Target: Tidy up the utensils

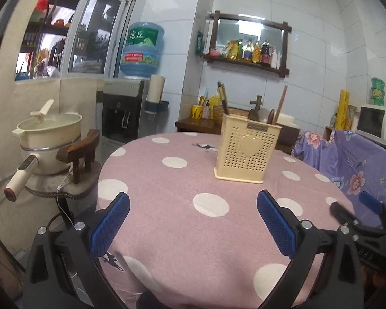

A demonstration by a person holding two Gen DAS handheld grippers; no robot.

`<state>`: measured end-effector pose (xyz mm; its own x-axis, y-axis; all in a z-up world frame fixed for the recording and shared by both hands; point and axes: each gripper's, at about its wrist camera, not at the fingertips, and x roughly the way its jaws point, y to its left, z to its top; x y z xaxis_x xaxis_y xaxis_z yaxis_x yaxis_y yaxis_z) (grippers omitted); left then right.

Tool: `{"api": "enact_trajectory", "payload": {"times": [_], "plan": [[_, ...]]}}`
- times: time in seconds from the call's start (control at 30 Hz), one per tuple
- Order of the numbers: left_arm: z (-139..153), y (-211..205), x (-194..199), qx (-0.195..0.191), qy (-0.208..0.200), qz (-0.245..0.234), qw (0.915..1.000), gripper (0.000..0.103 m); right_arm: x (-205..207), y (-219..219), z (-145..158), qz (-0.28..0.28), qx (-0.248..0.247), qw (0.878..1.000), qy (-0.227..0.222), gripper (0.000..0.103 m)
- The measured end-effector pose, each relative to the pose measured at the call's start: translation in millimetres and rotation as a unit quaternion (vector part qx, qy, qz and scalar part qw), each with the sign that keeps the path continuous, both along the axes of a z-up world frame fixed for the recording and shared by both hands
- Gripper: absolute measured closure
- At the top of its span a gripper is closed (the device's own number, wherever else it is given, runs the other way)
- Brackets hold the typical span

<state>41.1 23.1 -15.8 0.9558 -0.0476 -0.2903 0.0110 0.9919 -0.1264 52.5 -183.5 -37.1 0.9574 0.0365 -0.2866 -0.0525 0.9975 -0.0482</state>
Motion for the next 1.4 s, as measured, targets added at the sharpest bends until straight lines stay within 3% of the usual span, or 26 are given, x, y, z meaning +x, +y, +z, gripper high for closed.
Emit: {"api": "enact_trajectory", "payload": {"times": [0.17,0.4,1.4], "plan": [[8,-10,-14,0.021,-0.035,-0.008,0.9991,0.005,-18,14,5,0.006,-0.008,1.000,-0.010,0.006],[6,-10,-15,0.019,-0.036,-0.017,0.9990,0.005,-37,18,18,0.008,-0.023,0.998,-0.057,0.006],[9,-13,-21,0.023,-0.048,-0.001,0.9986,0.005,-34,17,23,0.004,-0.011,0.999,-0.049,0.006]]}}
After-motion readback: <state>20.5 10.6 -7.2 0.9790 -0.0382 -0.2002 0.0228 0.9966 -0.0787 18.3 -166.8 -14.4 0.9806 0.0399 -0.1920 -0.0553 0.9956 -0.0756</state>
